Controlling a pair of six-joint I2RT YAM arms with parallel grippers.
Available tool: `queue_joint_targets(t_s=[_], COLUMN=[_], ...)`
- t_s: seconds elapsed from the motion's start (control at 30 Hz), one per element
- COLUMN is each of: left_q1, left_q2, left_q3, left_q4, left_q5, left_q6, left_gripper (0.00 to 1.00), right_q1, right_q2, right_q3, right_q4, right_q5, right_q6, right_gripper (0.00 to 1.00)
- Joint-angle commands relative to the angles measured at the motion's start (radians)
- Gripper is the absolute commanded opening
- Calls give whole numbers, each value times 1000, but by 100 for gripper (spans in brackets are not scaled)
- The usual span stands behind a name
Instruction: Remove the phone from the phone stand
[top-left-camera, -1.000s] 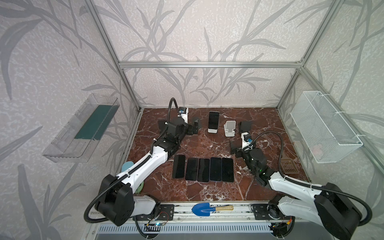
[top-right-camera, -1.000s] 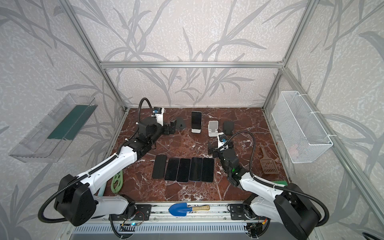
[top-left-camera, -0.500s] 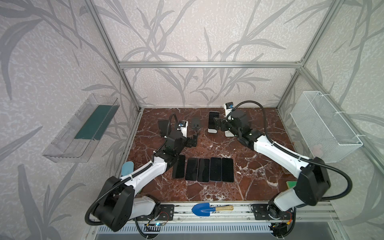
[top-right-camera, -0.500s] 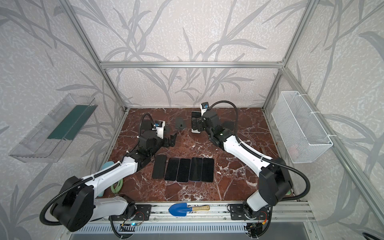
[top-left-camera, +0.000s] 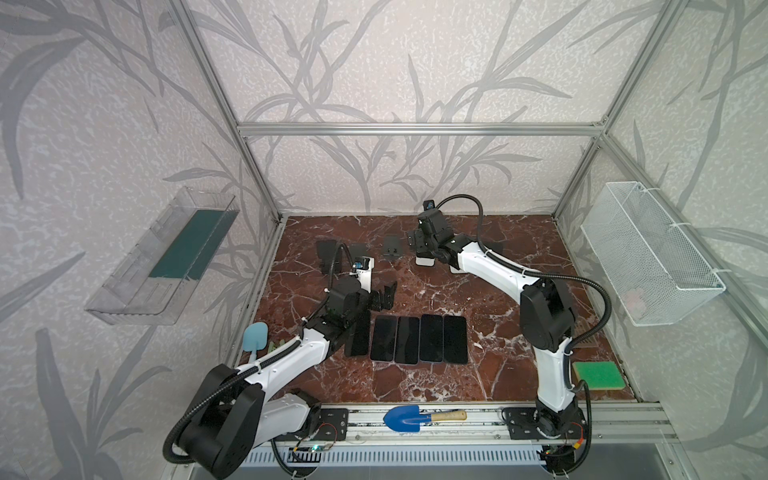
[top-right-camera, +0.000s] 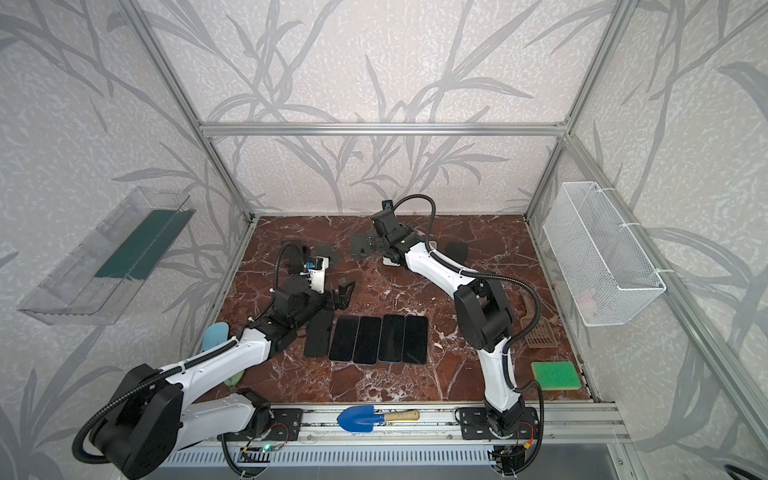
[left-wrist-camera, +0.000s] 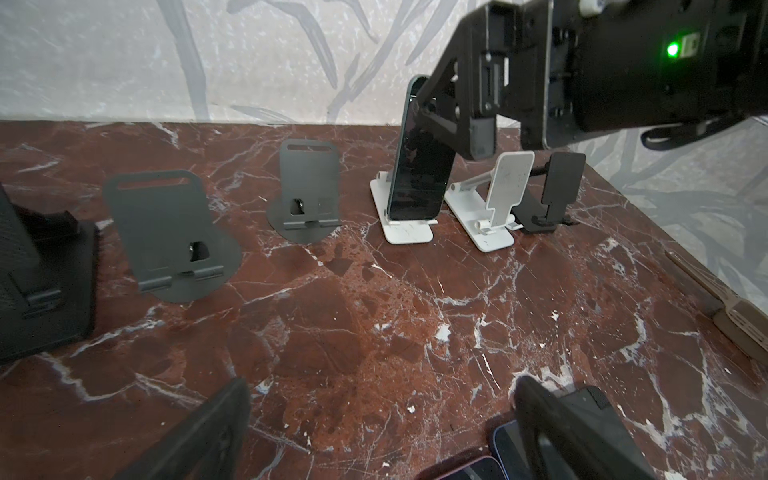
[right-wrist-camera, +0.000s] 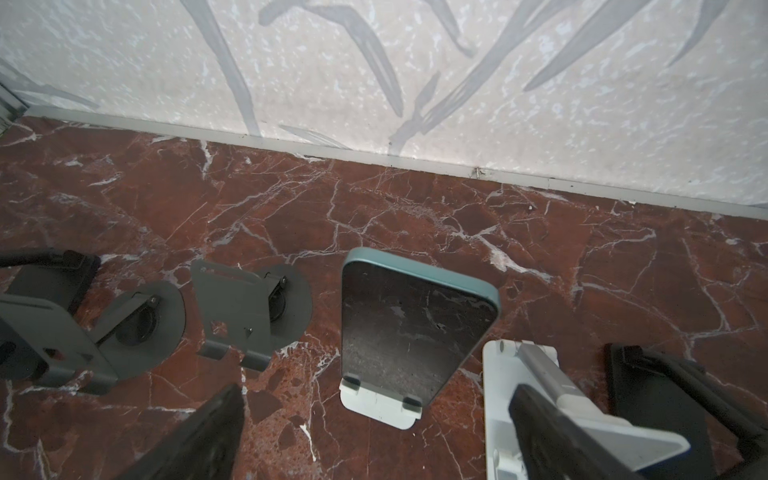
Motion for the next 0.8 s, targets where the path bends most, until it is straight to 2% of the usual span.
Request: queue_joint_targets(t_s=[0.0,0.1,0.43,0.77], left_q1=[-7,-9,-11,-11], left_q2=[16,28,15,-8], left_q3=[26,32,28,31], left_q4=[44,46,32,10], left_q5=[38,47,31,30], left_q6=[-12,-13,-9,3], left_gripper=[99,99,99,99], right_q1=[-19,-31,-45,-60], right_q2=[49,101,277,300], right_q3=[53,104,358,332], right_q4=[6,20,-86,2], right_q5=[18,-18,40,59], right_q6=[35,30,35,31], right_gripper=[99,99,99,100])
